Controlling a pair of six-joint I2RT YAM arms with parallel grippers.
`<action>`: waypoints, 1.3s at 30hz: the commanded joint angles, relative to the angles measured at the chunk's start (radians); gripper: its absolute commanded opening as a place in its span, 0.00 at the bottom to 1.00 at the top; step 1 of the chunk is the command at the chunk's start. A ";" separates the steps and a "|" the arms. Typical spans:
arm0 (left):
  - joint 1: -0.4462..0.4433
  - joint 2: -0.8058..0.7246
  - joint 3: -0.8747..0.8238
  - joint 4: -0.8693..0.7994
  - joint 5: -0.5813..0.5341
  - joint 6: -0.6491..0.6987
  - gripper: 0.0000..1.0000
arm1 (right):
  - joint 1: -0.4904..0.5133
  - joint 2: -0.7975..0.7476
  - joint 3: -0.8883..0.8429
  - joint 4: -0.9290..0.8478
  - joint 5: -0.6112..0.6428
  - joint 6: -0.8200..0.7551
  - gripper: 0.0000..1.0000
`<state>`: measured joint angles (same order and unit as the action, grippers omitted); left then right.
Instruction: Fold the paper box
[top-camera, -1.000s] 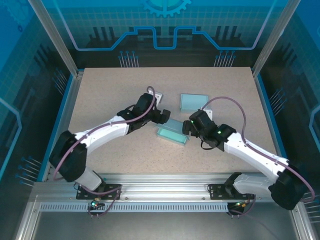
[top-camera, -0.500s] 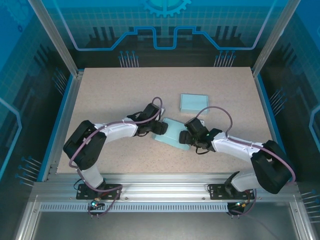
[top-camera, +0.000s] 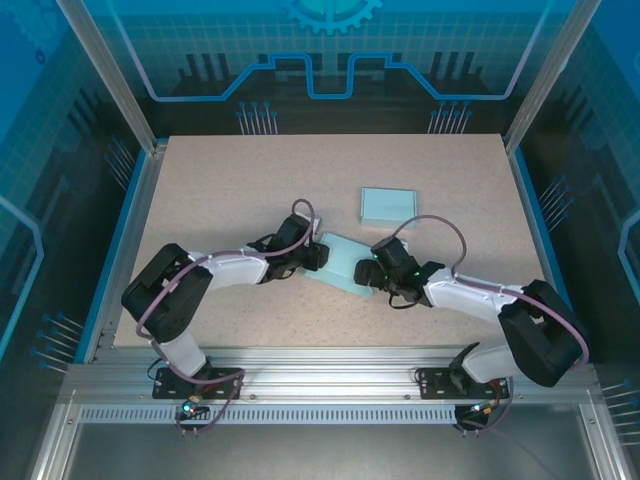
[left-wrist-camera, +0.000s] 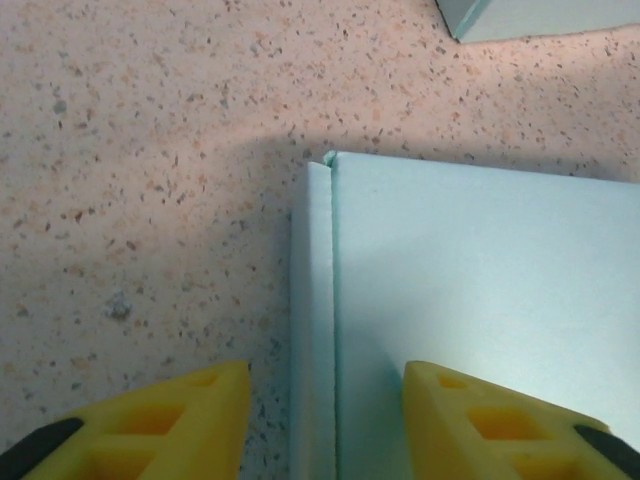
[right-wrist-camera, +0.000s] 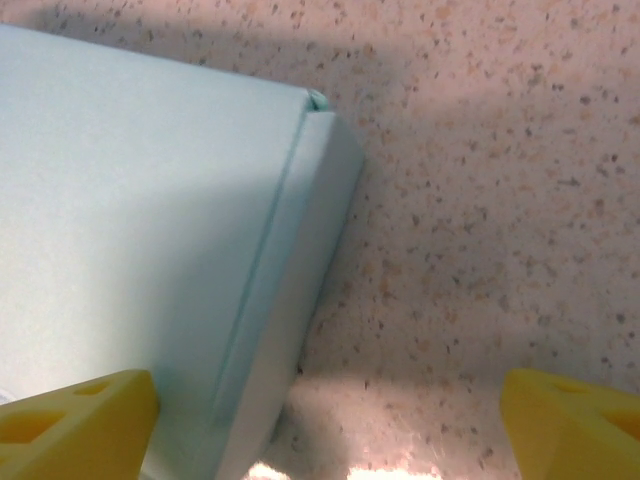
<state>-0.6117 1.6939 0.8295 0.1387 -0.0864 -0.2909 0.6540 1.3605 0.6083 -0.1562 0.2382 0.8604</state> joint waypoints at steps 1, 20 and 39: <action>0.035 -0.020 -0.090 -0.087 0.074 -0.043 0.41 | -0.019 -0.089 -0.049 0.001 -0.068 0.011 0.92; 0.192 0.014 -0.318 0.238 0.348 -0.265 0.10 | -0.113 -0.125 -0.201 0.377 -0.344 0.073 0.96; 0.208 0.042 -0.315 0.301 0.401 -0.296 0.09 | -0.103 0.144 -0.116 0.704 -0.482 0.110 0.82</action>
<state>-0.4084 1.6814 0.5617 0.5953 0.3126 -0.5785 0.5491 1.4986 0.4625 0.4641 -0.2066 0.9611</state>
